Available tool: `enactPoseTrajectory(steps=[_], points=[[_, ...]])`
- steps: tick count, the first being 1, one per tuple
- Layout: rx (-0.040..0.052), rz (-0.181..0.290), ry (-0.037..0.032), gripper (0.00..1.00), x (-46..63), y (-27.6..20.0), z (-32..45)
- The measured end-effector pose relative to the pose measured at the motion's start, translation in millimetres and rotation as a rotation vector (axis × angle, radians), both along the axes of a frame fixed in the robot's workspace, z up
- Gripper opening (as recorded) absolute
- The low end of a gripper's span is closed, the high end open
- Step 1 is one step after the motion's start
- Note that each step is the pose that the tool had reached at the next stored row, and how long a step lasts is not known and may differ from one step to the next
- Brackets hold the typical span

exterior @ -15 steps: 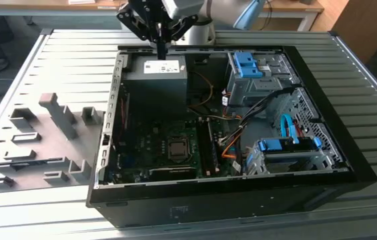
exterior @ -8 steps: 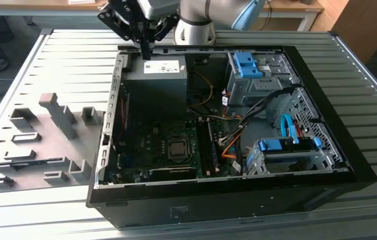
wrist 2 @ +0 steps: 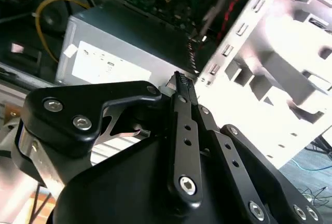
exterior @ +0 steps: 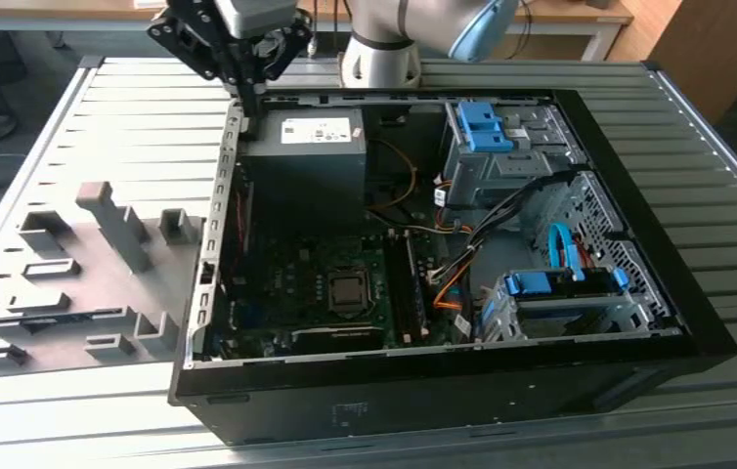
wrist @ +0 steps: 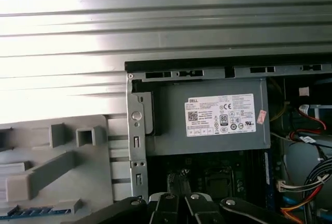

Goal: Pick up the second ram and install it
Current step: 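Reach for the second ram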

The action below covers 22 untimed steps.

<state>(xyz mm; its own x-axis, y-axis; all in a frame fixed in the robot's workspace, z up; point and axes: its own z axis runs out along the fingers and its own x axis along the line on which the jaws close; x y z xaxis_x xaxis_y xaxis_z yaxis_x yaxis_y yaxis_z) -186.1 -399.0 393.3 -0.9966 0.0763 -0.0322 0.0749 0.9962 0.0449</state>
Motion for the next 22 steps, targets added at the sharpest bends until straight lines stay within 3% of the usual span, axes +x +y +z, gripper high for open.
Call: enactPoseTrajectory(steps=[8, 22], points=[[0.0, 0.0, -0.0026, 0.11, -26.6, -0.1, 0.0], [-0.0006, 0.0, -0.0032, 0.11, -57.6, -0.1, 0.0]])
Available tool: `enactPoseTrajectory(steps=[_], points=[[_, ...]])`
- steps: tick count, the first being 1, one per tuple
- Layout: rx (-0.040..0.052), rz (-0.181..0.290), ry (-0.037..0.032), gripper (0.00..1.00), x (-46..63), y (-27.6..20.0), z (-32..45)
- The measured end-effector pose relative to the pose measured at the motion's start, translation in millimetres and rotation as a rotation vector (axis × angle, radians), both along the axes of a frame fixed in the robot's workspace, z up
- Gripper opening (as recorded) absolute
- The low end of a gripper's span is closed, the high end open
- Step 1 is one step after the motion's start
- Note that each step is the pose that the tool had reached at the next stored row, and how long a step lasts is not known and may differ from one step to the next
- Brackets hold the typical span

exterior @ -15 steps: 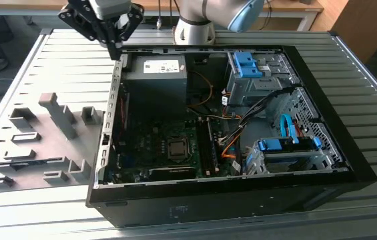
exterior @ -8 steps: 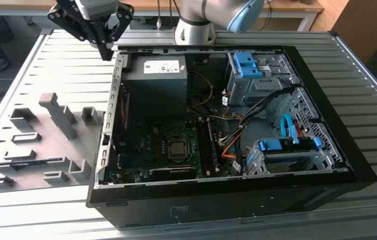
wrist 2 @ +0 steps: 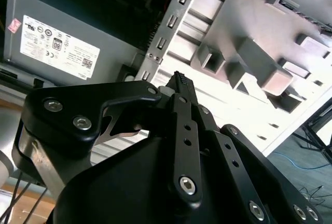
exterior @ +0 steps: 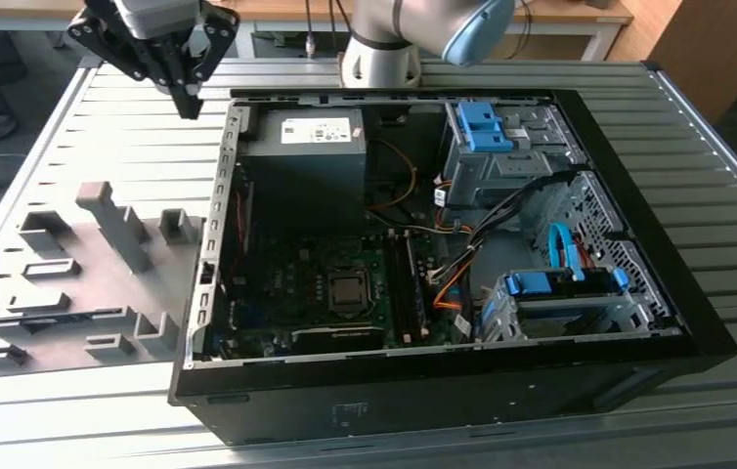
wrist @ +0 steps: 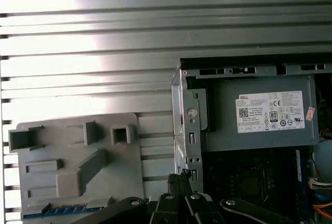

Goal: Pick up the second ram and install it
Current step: 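Reach for the second ram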

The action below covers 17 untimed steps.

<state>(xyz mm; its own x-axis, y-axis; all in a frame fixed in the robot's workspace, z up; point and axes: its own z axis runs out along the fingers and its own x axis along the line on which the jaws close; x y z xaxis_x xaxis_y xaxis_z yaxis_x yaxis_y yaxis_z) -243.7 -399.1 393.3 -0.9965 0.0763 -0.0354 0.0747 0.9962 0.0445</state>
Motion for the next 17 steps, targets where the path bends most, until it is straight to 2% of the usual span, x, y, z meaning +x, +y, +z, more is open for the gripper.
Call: enactPoseTrajectory(steps=[8, 17], points=[[-0.0001, 0.0, 0.0, 0.11, -26.0, 0.0, -0.8], [-0.0001, 0.0, 0.0, 0.11, -41.5, -0.1, -2.0]])
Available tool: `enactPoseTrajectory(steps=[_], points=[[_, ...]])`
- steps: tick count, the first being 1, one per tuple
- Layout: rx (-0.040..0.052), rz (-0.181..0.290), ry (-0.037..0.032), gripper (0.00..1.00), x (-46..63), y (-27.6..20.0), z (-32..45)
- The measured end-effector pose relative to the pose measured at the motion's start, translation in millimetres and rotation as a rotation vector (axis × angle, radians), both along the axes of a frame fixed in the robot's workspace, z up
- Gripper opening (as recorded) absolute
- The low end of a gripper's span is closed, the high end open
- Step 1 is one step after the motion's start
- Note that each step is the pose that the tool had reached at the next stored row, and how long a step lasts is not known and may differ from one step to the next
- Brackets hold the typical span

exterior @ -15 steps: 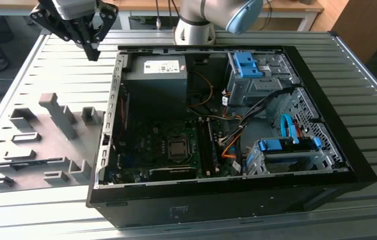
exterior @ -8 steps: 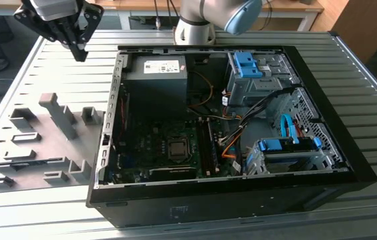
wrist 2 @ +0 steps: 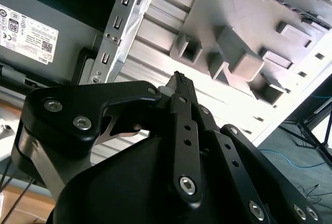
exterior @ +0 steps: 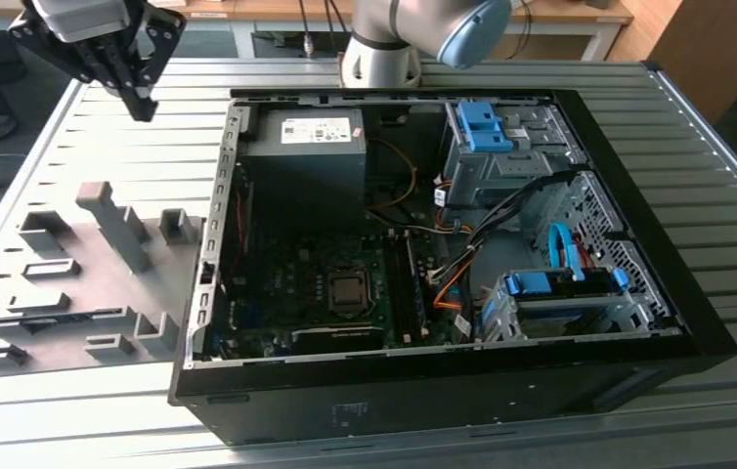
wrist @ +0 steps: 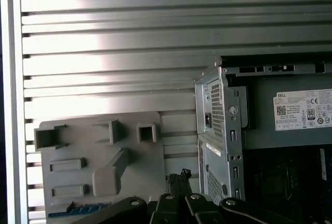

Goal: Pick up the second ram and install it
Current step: 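Reach for the second ram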

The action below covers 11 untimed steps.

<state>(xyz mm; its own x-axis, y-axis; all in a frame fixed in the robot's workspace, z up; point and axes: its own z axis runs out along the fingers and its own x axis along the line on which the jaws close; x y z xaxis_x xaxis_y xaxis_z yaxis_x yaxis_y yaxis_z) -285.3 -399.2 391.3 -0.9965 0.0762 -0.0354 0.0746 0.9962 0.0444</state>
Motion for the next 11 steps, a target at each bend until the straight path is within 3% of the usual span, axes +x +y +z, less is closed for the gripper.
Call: enactPoseTrajectory(steps=[11], points=[[0.0, 0.0, 0.0, 0.11, -21.2, -0.3, -1.1]])
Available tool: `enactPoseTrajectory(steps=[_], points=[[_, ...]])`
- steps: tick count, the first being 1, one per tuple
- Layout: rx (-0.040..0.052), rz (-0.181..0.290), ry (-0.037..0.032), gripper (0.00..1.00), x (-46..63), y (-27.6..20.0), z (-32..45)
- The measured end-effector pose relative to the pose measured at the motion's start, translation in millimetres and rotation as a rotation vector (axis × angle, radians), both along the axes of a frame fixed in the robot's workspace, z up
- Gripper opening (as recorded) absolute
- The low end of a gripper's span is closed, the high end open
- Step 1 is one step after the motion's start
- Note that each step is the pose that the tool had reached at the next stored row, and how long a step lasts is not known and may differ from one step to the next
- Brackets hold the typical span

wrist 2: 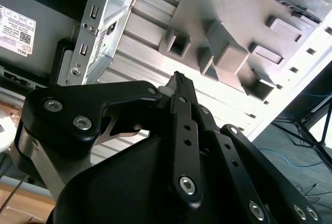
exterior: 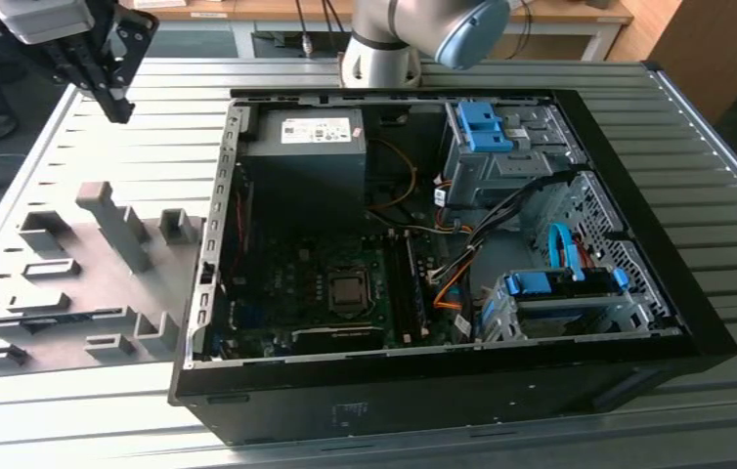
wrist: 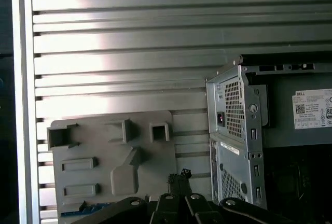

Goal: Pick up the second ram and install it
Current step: 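Reach for the second ram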

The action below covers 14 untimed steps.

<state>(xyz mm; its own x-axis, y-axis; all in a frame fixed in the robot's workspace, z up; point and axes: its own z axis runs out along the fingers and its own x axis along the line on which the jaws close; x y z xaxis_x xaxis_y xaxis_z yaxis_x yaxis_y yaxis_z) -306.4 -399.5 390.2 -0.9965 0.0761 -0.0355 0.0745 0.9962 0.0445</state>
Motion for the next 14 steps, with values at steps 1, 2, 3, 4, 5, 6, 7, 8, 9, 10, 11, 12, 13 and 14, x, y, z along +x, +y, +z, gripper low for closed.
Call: enactPoseTrajectory(steps=[1, 2, 3, 4, 5, 6, 7, 8, 9, 10, 11, 12, 13, 14], points=[[0.0001, 0.0, 0.0, 0.11, -1.8, 0.0, -0.1], [0.0, 0.0, 0.0001, 0.11, -3.5, -0.1, -0.1], [0.0, 0.0, 0.0, 0.11, -5.1, -0.1, -0.2], [0.0, 0.0, 0.0, 0.11, -6.7, -0.1, -0.3], [0.0, 0.0, 0.0, 0.11, -8.4, -0.1, -0.4], [0.0, 0.0, 0.0, 0.11, -10.0, -0.1, -0.5], [0.0, 0.0, 0.0, 0.11, -11.9, -0.2, -0.5], [0.0, 0.0, 0.0, 0.11, -13.6, -0.2, -0.6], [0.0, 0.0, 0.0, 0.11, -15.1, -0.3, -0.7], [0.0, 0.0, 0.0, 0.11, -16.6, -0.3, -0.8], [0.0, 0.0, 0.0, 0.11, -18.0, -0.4, -1.0], [0.0, 0.0, 0.0, 0.11, -19.3, -0.5, -1.1], [0.0, 0.0, 0.0, 0.11, -20.2, -0.7, -1.3], [0.0, 0.0, 0.0001, 0.11, -21.1, -1.0, -1.4]])
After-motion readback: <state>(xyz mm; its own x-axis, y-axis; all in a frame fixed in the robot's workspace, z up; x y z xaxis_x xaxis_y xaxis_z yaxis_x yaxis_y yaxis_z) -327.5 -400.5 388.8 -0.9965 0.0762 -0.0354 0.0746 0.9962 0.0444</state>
